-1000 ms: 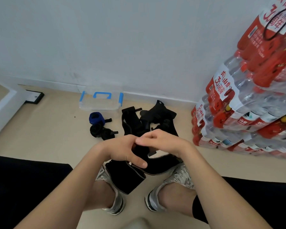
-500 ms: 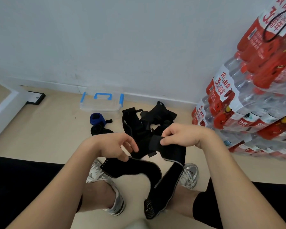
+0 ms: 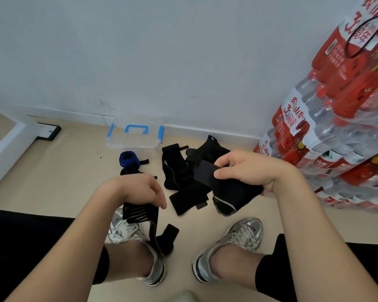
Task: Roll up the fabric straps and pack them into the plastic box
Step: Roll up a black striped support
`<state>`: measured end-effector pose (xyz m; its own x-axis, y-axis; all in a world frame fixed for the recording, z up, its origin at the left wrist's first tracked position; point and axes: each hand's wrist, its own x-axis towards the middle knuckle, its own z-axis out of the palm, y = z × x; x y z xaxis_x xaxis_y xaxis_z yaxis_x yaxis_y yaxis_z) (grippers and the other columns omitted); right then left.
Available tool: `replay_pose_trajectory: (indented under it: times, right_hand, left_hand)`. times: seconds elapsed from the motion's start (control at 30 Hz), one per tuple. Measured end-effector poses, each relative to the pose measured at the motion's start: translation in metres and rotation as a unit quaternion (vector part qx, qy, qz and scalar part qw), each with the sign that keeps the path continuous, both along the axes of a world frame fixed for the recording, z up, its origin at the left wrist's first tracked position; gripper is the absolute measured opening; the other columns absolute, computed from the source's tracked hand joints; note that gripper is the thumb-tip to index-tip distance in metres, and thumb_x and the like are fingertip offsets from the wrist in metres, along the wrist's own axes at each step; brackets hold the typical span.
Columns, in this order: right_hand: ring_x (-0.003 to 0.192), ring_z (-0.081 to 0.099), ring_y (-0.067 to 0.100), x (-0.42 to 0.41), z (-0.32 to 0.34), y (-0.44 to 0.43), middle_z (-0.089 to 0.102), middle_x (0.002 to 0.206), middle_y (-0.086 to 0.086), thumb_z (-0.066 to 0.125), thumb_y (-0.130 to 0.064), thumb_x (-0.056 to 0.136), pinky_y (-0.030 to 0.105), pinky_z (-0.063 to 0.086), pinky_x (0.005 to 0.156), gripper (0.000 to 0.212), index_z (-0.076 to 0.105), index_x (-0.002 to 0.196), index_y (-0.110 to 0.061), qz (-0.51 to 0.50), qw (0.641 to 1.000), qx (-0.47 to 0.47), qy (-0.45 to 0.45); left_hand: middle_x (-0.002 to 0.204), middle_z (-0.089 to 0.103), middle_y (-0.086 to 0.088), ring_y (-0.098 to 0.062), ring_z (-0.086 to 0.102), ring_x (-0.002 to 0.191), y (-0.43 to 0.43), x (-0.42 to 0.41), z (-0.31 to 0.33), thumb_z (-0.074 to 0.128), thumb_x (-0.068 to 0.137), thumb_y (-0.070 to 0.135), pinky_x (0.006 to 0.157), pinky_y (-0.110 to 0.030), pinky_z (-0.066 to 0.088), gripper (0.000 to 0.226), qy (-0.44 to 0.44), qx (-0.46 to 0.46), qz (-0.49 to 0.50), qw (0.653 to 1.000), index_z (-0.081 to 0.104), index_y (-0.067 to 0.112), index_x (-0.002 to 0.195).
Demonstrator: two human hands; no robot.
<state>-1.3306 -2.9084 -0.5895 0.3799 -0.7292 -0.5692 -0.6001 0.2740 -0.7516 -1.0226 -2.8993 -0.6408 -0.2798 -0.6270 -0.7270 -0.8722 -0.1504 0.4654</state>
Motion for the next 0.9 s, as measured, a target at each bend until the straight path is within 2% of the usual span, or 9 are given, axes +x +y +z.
replay_pose_trajectory:
  times: [0.07,0.17,0.3,0.37,0.47,0.57,0.7,0.8,0.9]
  right_hand:
    - [0.098,0.080,0.032,0.002,0.002,0.000,0.082,0.107,0.015,0.066,-0.020,0.108,0.043,0.064,0.090,0.016,0.079,0.113,-0.013,-0.035,0.997,0.018,-0.063]
    - [0.104,0.080,0.029,0.003,0.006,0.001,0.082,0.114,0.012,0.066,-0.021,0.108,0.042,0.064,0.093,0.016,0.080,0.115,-0.021,-0.097,0.983,0.035,-0.150]
    - [0.098,0.079,0.028,0.006,0.017,0.001,0.080,0.118,0.016,0.068,-0.023,0.105,0.038,0.065,0.084,0.017,0.080,0.117,-0.018,-0.146,0.954,0.053,-0.258]
    - [0.089,0.079,0.025,0.010,0.024,0.000,0.080,0.112,0.016,0.068,-0.020,0.104,0.034,0.067,0.076,0.016,0.081,0.112,-0.015,-0.185,0.932,0.047,-0.309]
    - [0.085,0.079,0.023,0.016,0.031,0.000,0.080,0.108,0.017,0.066,-0.016,0.105,0.032,0.065,0.071,0.016,0.078,0.112,-0.010,-0.232,0.900,0.032,-0.368]
    - [0.093,0.080,0.027,0.027,0.033,0.002,0.081,0.113,0.017,0.063,-0.016,0.108,0.034,0.065,0.075,0.020,0.073,0.125,-0.009,-0.243,0.889,-0.013,-0.387]
    - [0.095,0.083,0.025,0.048,0.029,0.008,0.084,0.106,0.007,0.068,-0.027,0.107,0.044,0.067,0.080,0.022,0.063,0.129,-0.025,-0.237,0.928,-0.128,-0.256]
    - [0.090,0.082,0.016,0.060,0.024,0.010,0.084,0.100,-0.002,0.071,-0.035,0.105,0.049,0.068,0.084,0.022,0.058,0.121,-0.030,-0.250,0.934,-0.179,-0.183]
    - [0.087,0.082,0.014,0.062,0.021,0.010,0.083,0.095,-0.002,0.075,-0.041,0.101,0.050,0.068,0.084,0.024,0.059,0.117,-0.034,-0.262,0.933,-0.189,-0.157]
  left_hand:
    - [0.097,0.084,0.006,-0.014,0.079,0.096,-0.003,-0.002,0.000,0.080,0.095,0.029,0.088,-0.030,0.062,0.010,0.107,-0.006,0.115,0.988,0.088,0.030,0.090]
    - [0.102,0.083,-0.011,-0.019,0.079,0.089,-0.009,-0.006,0.002,0.079,0.098,0.023,0.083,-0.031,0.063,0.011,0.269,-0.002,0.278,0.922,0.088,0.017,0.096]
    - [0.111,0.081,-0.017,-0.024,0.080,0.094,-0.013,-0.011,0.017,0.082,0.085,0.015,0.080,-0.036,0.066,0.021,0.447,-0.009,0.334,0.829,0.085,0.016,0.106]
    - [0.114,0.080,-0.021,-0.028,0.081,0.094,-0.013,-0.018,0.023,0.082,0.085,0.007,0.077,-0.035,0.066,0.027,0.498,-0.048,0.345,0.794,0.081,0.012,0.112]
    - [0.115,0.080,-0.017,-0.030,0.081,0.092,-0.009,-0.034,0.030,0.079,0.093,-0.002,0.074,-0.035,0.066,0.027,0.499,-0.128,0.352,0.782,0.079,0.018,0.112]
    - [0.117,0.080,-0.007,-0.029,0.082,0.089,-0.004,-0.048,0.036,0.077,0.095,-0.005,0.071,-0.036,0.066,0.035,0.483,-0.191,0.336,0.786,0.079,0.025,0.114]
    - [0.124,0.079,-0.003,-0.033,0.082,0.094,0.000,-0.060,0.046,0.081,0.093,-0.001,0.077,-0.039,0.067,0.047,0.498,-0.210,0.314,0.781,0.071,0.023,0.133]
    - [0.126,0.079,-0.002,-0.036,0.082,0.097,0.001,-0.060,0.052,0.078,0.090,-0.007,0.081,-0.043,0.068,0.056,0.502,-0.217,0.303,0.780,0.069,0.022,0.137]
    - [0.127,0.079,-0.001,-0.037,0.082,0.098,0.003,-0.060,0.056,0.079,0.088,-0.003,0.080,-0.045,0.068,0.056,0.500,-0.229,0.302,0.779,0.070,0.024,0.137]
